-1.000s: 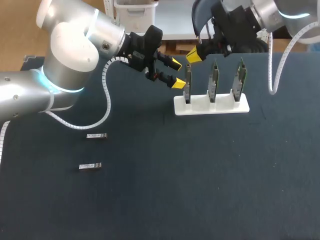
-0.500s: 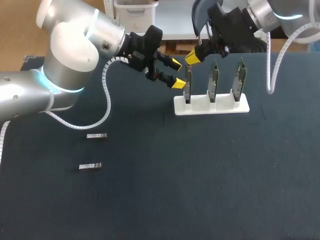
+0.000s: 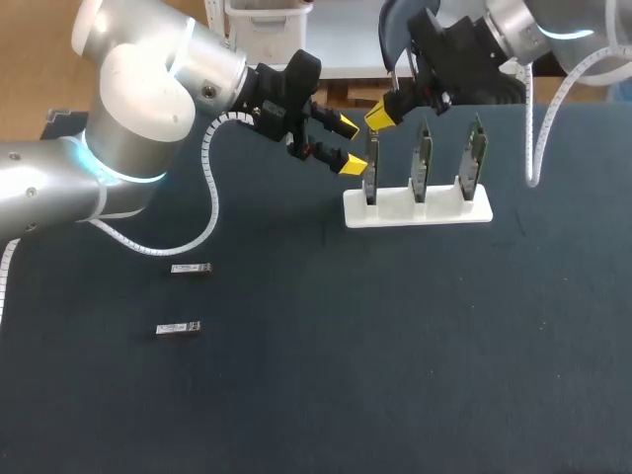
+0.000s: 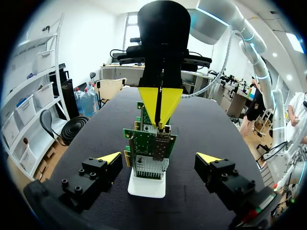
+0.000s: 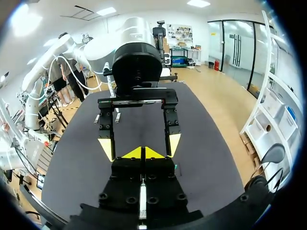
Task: Pick up the optical module with the left hand, and insert it into the network port with the right hand.
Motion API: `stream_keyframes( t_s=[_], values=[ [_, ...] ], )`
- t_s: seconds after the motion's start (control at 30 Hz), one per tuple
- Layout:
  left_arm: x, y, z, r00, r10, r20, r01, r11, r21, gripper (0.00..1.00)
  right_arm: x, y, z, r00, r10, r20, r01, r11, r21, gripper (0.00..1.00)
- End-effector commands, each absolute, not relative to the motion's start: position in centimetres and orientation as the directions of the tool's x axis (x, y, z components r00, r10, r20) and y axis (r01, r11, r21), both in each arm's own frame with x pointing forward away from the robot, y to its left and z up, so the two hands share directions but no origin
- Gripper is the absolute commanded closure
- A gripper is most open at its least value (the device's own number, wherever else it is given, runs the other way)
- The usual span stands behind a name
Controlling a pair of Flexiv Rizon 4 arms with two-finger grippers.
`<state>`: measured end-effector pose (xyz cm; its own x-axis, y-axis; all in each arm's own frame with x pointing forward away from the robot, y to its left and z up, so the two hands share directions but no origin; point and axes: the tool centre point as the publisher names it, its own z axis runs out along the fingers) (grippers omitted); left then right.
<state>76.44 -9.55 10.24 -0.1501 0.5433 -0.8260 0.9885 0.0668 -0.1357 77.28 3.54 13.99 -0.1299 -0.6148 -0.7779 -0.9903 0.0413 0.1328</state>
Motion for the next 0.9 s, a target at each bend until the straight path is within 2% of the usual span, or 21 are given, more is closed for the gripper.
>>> stream_keyframes(
  t_s=[0.03, 0.47, 0.9],
  values=[
    [76.7, -9.7, 10.3, -0.151, 0.548, -0.823, 0.988, 0.064, -0.139, 0.00, 77.5, 3.5, 13.3, -0.134, -0.612, -0.780, -0.989, 0.038, 0.140, 1.00],
    [76.7, -9.7, 10.3, -0.151, 0.548, -0.823, 0.988, 0.064, -0.139, 0.00, 77.7, 2.5, 17.3, -0.120, -0.507, -0.854, -0.993, 0.042, 0.114, 1.00],
    [76.7, -9.7, 10.3, -0.151, 0.548, -0.823, 0.988, 0.064, -0.139, 0.00, 78.3, -3.3, 17.9, -0.148, -0.495, -0.856, -0.988, 0.046, 0.144, 1.00]
  ],
)
